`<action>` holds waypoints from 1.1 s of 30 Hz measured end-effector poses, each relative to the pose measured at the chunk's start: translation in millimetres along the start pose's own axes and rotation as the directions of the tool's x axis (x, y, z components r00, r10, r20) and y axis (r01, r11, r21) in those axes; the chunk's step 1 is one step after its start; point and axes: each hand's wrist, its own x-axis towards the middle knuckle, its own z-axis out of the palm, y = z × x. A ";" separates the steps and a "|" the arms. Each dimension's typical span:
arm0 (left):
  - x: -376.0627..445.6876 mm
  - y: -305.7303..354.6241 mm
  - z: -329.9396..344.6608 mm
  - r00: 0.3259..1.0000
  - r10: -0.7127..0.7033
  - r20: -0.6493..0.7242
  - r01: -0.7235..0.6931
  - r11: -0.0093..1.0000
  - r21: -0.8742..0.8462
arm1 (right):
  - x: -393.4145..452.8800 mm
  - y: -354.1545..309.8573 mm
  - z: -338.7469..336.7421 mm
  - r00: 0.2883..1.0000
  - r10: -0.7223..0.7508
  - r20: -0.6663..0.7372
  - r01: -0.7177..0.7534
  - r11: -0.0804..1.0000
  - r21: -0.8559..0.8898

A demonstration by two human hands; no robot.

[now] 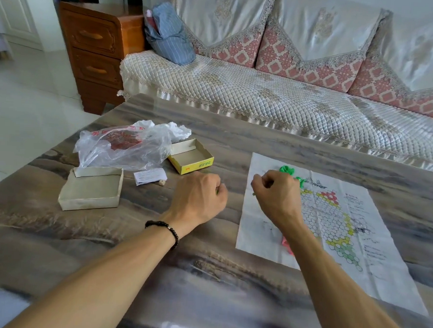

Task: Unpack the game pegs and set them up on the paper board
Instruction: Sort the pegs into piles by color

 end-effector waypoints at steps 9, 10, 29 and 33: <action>48.2 141.6 83.2 0.974 0.161 0.160 -0.138 0.979 -0.148 | -0.8 139.3 -114.4 0.949 0.269 -0.164 -0.288 0.952 -0.106; 52.2 157.0 94.4 0.967 0.183 0.176 -0.153 0.973 -0.170 | -1.7 154.4 -123.3 0.941 0.294 -0.170 -0.315 0.942 -0.114; 75.3 280.7 234.6 0.938 -0.165 0.306 0.312 0.788 -0.530 | 18.9 273.2 -144.6 0.867 0.496 0.049 -0.498 0.866 0.048; 76.6 280.6 232.1 0.908 -0.168 0.384 0.382 0.708 -0.594 | 14.9 268.6 -157.7 0.881 0.460 0.108 -0.470 0.876 0.111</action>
